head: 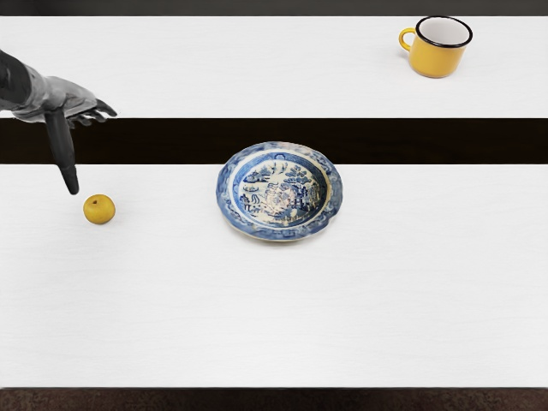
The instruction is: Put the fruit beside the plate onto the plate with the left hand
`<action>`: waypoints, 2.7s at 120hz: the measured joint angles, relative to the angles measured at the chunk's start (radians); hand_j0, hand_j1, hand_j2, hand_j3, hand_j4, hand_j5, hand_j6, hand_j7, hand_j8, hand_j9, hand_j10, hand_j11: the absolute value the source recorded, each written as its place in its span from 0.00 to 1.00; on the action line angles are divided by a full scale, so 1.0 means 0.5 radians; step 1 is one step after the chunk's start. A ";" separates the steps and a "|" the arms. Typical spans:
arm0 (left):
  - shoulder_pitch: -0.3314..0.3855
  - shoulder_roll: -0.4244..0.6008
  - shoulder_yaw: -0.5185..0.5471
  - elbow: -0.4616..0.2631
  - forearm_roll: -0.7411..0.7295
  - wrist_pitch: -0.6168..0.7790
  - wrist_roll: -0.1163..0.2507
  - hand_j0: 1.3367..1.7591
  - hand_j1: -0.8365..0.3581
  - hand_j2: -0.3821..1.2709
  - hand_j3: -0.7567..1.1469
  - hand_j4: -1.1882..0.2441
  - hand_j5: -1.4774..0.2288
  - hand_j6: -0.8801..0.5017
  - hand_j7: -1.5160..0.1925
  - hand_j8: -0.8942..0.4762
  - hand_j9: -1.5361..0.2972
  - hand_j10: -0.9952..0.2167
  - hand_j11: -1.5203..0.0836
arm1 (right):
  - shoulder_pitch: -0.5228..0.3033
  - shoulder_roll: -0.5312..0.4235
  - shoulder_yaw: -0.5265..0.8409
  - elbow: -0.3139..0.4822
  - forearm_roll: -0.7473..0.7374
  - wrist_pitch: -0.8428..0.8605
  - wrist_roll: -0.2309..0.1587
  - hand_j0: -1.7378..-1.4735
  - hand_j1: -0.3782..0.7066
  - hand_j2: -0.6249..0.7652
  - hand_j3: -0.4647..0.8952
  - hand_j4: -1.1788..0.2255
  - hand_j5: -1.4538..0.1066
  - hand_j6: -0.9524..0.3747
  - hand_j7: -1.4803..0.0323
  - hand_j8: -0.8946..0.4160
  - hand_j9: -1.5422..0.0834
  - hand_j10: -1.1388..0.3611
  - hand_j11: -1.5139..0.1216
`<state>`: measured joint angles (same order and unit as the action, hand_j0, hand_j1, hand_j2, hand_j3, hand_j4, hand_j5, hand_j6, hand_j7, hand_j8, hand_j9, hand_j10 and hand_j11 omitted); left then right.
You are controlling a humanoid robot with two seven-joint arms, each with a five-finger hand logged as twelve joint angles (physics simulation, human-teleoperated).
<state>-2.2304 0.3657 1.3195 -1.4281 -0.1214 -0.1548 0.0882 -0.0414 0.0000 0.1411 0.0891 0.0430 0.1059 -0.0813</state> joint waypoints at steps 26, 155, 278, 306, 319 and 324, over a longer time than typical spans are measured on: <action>0.023 -0.047 0.014 -0.347 0.059 0.633 0.004 0.76 0.97 0.23 0.40 0.82 0.85 0.62 0.87 0.64 0.82 0.81 0.93 | 0.000 0.000 0.000 0.000 0.000 0.000 0.000 0.30 0.03 0.45 0.34 0.84 0.93 0.72 0.98 0.68 0.95 0.76 0.93; 0.630 -0.161 -0.185 -0.301 -0.101 1.367 -0.017 0.76 0.92 0.24 0.40 0.78 0.81 0.58 0.83 0.60 0.79 0.76 0.89 | 0.000 0.000 0.000 0.000 0.000 0.000 0.000 0.30 0.03 0.45 0.34 0.84 0.93 0.72 0.98 0.68 0.95 0.76 0.93; 0.998 -0.296 -0.194 0.038 -0.098 1.530 -0.017 0.76 0.83 0.25 0.40 0.72 0.75 0.52 0.77 0.54 0.73 0.69 0.82 | 0.000 0.000 0.000 0.000 0.000 0.000 0.000 0.30 0.03 0.45 0.34 0.84 0.93 0.72 0.98 0.68 0.95 0.76 0.93; 1.016 -0.314 -0.189 0.039 -0.101 1.531 -0.017 0.76 0.81 0.25 0.40 0.71 0.73 0.51 0.75 0.52 0.71 0.68 0.80 | 0.000 0.000 0.000 0.000 0.000 0.000 0.000 0.30 0.03 0.45 0.34 0.84 0.93 0.72 0.98 0.68 0.95 0.76 0.93; 1.022 -0.316 -0.185 0.040 -0.103 1.531 -0.017 0.76 0.80 0.25 0.40 0.69 0.72 0.50 0.74 0.51 0.70 0.66 0.79 | 0.000 0.000 0.000 0.000 0.000 0.000 0.000 0.30 0.03 0.45 0.34 0.84 0.93 0.72 0.98 0.68 0.95 0.76 0.93; 1.024 -0.317 -0.184 0.040 -0.103 1.531 -0.017 0.76 0.79 0.26 0.40 0.69 0.71 0.49 0.73 0.50 0.69 0.65 0.78 | 0.000 0.000 0.000 0.000 0.000 0.000 0.000 0.30 0.03 0.45 0.34 0.84 0.93 0.72 0.98 0.68 0.95 0.76 0.93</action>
<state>-1.7185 0.2071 1.2275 -1.4082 -0.1729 0.6109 0.0798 -0.0414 0.0000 0.1411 0.0892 0.0430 0.1059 -0.0813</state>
